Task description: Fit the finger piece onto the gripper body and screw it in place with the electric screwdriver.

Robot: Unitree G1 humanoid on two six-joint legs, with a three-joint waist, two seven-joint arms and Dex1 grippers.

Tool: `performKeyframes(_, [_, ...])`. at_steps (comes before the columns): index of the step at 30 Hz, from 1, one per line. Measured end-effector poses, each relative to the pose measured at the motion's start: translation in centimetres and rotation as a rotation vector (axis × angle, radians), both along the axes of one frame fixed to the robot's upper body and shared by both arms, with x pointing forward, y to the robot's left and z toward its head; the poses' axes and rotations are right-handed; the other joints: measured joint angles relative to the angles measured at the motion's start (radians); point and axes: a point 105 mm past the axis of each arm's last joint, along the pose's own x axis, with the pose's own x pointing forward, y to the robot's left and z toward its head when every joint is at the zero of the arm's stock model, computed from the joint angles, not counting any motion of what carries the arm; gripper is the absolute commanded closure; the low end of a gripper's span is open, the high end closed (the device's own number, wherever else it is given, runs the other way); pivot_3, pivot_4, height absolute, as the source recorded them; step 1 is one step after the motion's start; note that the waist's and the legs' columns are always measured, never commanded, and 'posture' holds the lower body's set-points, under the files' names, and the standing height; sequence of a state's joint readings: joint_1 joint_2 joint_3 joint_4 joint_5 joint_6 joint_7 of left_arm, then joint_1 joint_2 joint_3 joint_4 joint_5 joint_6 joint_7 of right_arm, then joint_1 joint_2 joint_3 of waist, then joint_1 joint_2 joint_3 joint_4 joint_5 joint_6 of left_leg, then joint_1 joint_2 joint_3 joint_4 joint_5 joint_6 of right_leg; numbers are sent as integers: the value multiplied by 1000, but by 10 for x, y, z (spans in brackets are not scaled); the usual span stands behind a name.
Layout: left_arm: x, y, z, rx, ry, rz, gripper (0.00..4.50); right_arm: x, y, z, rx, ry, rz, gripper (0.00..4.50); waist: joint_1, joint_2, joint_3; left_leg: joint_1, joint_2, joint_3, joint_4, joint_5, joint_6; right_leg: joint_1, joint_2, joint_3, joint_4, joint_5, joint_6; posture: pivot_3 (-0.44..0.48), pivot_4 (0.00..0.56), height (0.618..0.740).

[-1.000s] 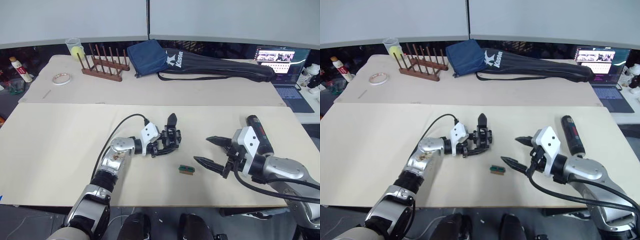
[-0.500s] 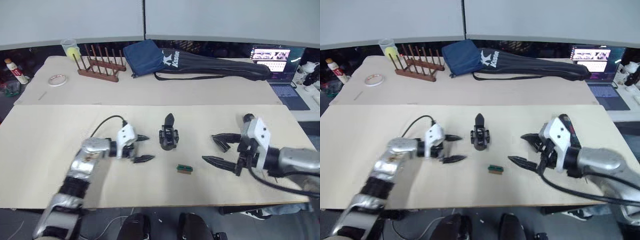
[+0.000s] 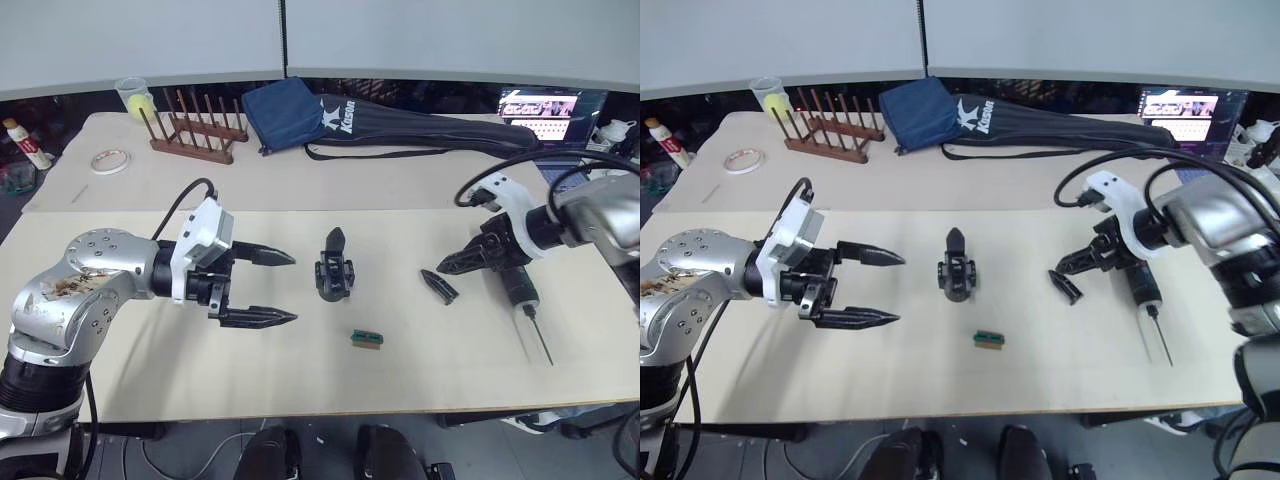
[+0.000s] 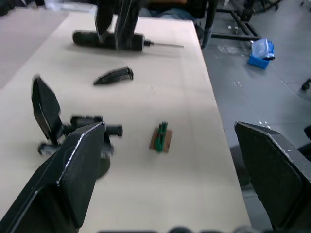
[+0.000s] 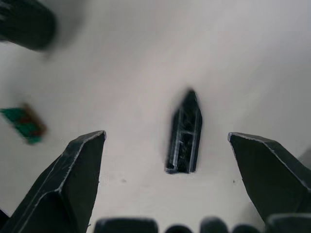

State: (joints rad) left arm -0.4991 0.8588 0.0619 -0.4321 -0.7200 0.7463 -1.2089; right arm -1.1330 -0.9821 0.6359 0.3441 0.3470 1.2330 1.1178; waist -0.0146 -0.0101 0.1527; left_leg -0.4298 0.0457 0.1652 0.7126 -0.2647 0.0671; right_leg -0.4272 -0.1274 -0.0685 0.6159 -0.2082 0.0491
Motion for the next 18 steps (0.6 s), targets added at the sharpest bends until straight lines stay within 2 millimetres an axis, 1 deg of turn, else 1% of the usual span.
performKeyframes(3, [-2,-4,2,-10,-14,1,11,9,-4,-16,-52,61,-3,0,2,0,0,0,0,0,0,0,0,0,0,0,1,0,0,0,150,740])
performKeyframes(8, [-3,-6,1,-6,-25,11,11,13,-6,-32,-92,120,29,0,1,0,0,0,0,0,1,1,-2,0,0,0,2,0,0,0,150,740])
performKeyframes(10, [-2,-6,1,-7,-30,17,0,13,-6,-39,-110,130,53,544,1,0,0,0,0,0,1,2,-3,0,0,0,4,0,0,0,150,740])
performKeyframes(11, [-2,-6,1,-7,-31,20,0,11,-7,-44,-116,146,59,937,1,0,0,0,0,0,1,2,-3,-1,0,0,6,0,0,0,150,740])
performKeyframes(12, [-2,-6,1,-7,-31,21,0,10,-7,-47,-117,155,61,1174,1,0,0,0,0,0,1,2,-3,-1,0,0,8,-1,-1,0,150,740])
performKeyframes(13, [-1,-6,1,-8,-33,24,0,10,-8,-49,-129,155,75,1596,1,0,0,0,0,0,1,2,-4,-1,0,0,8,-1,-1,0,150,740])
performKeyframes(15, [-1,-6,1,-8,-36,29,0,9,-7,-50,-131,151,95,2218,1,0,0,1,0,0,1,3,-4,-1,1,0,9,-1,-2,0,150,740])
performKeyframes(18, [5,-4,-2,2,-34,61,0,10,-7,-51,-116,117,112,3286,0,0,0,2,0,0,1,3,-6,-1,2,0,9,-2,-3,0,150,740])
